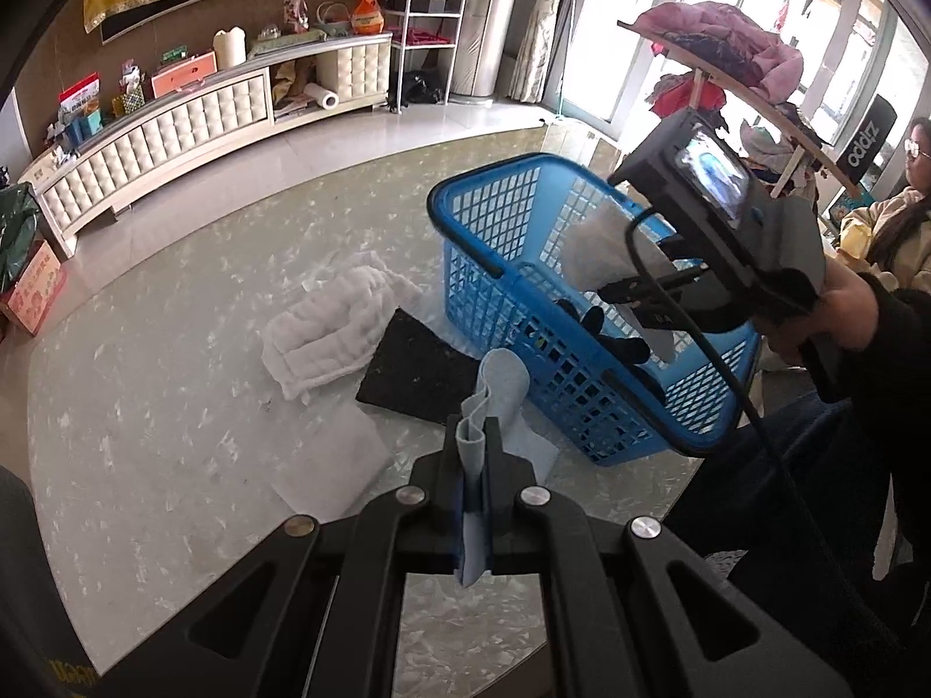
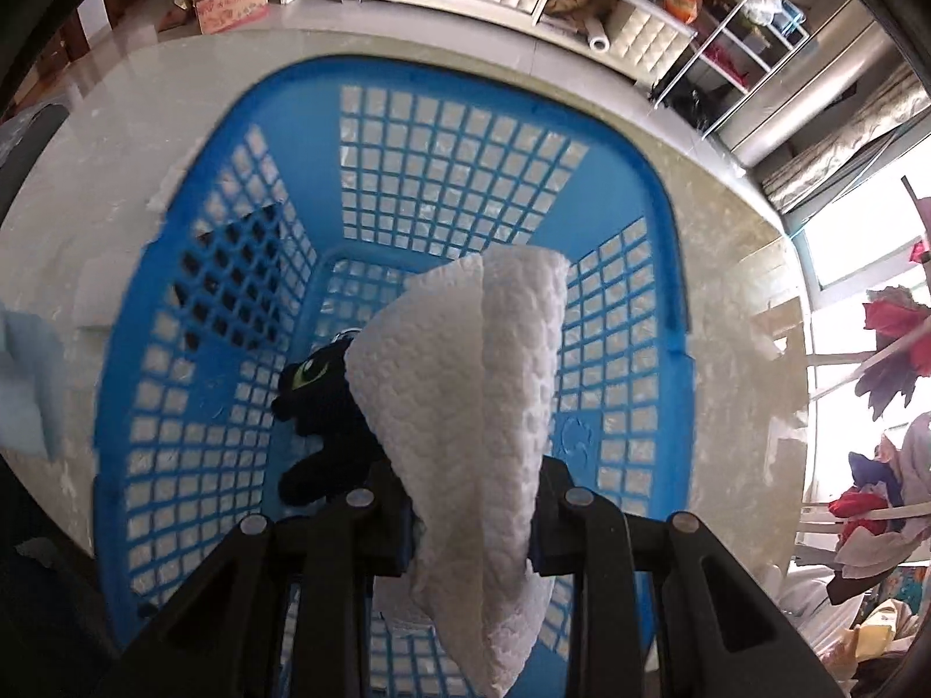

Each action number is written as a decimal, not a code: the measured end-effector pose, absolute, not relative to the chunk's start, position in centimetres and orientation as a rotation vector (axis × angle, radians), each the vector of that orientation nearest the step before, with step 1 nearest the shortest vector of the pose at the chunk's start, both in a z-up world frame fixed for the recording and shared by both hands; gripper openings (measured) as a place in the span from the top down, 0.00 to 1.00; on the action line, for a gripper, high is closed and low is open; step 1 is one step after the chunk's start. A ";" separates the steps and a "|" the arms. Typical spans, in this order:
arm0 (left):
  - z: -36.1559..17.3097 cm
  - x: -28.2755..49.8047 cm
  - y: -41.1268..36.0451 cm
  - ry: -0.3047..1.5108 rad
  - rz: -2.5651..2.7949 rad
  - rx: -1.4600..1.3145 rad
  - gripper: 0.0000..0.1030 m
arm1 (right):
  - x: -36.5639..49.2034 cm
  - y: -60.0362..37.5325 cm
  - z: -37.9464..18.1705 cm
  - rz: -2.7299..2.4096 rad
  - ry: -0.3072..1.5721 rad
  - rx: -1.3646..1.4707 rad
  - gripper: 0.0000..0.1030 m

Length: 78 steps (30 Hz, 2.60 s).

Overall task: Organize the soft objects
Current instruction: 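Lift the white towel with the right gripper and carry it over the basket, then open the right gripper to drop the white towel into the basket, then carry the light blue cloth over the basket and open the left gripper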

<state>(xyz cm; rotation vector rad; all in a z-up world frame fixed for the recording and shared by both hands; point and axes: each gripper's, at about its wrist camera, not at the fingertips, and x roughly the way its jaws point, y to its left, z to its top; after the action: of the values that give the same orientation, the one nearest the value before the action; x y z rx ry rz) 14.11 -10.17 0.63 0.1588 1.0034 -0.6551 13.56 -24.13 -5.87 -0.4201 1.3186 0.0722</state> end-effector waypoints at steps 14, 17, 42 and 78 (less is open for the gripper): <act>-0.3 14.9 -9.9 1.041 -0.627 0.150 0.97 | 15.9 -25.7 -7.5 0.079 1.399 -0.405 0.74; -0.3 15.0 -9.8 1.043 -0.620 0.150 0.97 | 15.7 -25.6 -7.2 0.080 1.392 -0.421 0.73; 1.7 14.4 -11.1 0.979 -0.632 0.148 0.97 | 9.1 -24.0 1.7 0.066 1.152 -0.413 0.05; 0.9 12.7 -25.2 1.061 -0.761 0.225 0.97 | 0.3 -32.6 4.1 0.040 1.030 -0.155 0.05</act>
<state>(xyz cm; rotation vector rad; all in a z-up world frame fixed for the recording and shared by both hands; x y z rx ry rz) 12.70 -25.23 0.88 0.2250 1.0606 -0.7606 0.27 -32.57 4.13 -0.1554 1.0296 0.0396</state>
